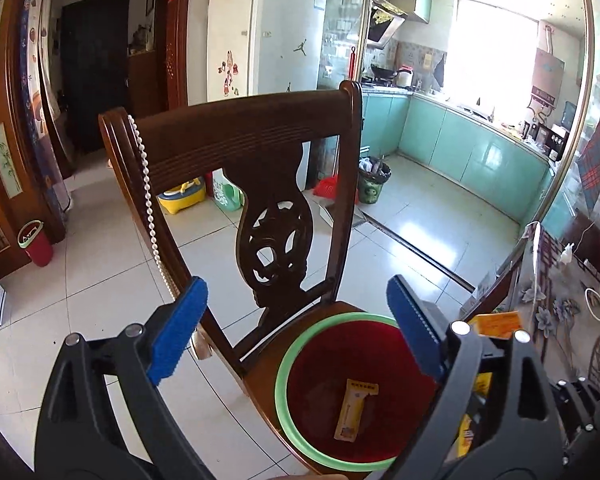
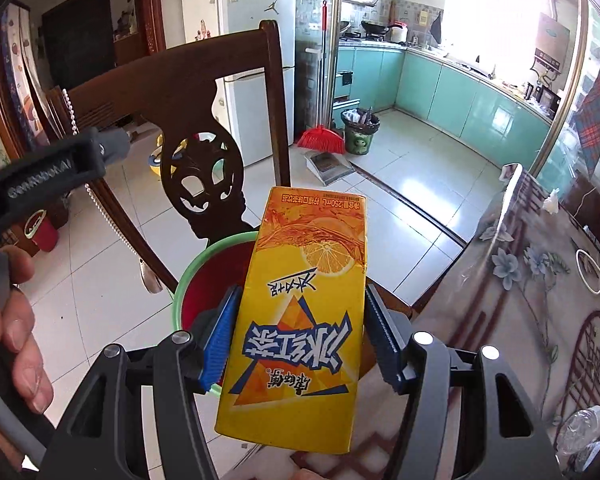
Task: Collect trash
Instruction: 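Open the left tool over the bucket while the right tool releases the carton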
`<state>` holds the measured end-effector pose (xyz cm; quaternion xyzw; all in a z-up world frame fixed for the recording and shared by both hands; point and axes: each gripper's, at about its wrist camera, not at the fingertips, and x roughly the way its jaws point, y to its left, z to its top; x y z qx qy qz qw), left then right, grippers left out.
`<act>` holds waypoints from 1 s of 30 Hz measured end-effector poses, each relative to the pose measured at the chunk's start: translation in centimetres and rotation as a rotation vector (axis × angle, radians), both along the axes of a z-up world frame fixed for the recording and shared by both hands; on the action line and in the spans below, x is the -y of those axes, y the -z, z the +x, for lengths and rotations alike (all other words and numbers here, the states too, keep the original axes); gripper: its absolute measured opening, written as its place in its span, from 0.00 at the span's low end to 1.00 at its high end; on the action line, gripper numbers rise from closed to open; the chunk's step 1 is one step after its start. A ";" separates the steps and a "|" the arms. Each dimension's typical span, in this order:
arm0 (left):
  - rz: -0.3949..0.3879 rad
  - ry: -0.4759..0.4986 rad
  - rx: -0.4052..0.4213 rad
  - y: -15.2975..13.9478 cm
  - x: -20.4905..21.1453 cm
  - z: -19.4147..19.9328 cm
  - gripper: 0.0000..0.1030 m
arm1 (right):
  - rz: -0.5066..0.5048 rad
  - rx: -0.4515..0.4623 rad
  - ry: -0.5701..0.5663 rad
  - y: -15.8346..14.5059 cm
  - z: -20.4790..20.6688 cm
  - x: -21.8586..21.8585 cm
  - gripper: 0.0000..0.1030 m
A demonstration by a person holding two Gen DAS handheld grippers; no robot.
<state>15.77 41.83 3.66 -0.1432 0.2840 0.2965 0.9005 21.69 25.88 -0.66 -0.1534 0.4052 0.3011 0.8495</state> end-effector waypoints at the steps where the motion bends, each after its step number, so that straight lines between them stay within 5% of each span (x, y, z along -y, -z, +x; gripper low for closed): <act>1: 0.008 -0.002 0.006 -0.3 0.0 -0.1 0.89 | -0.004 -0.006 -0.003 0.4 0.2 -0.5 0.57; 9: 0.017 -0.044 0.034 -0.8 -1.3 -1.1 0.94 | -0.036 -0.063 -0.024 3.7 1.8 -3.9 0.60; 13: 0.001 -0.066 0.051 -1.0 -2.0 -1.5 0.95 | -0.018 -0.054 -0.022 3.7 1.5 -4.0 0.85; 17: 0.000 -0.074 0.064 -1.2 -1.9 -1.7 0.95 | 0.001 -0.057 -0.021 3.1 1.2 -3.1 0.90; 24: 0.002 -0.022 0.090 -2.1 -0.1 -1.4 0.95 | 0.062 -0.019 -0.007 0.0 -1.0 2.0 0.91; 30: 0.006 0.115 0.116 -3.7 4.5 -0.9 0.95 | 0.082 0.044 0.072 -3.2 -3.5 10.2 0.94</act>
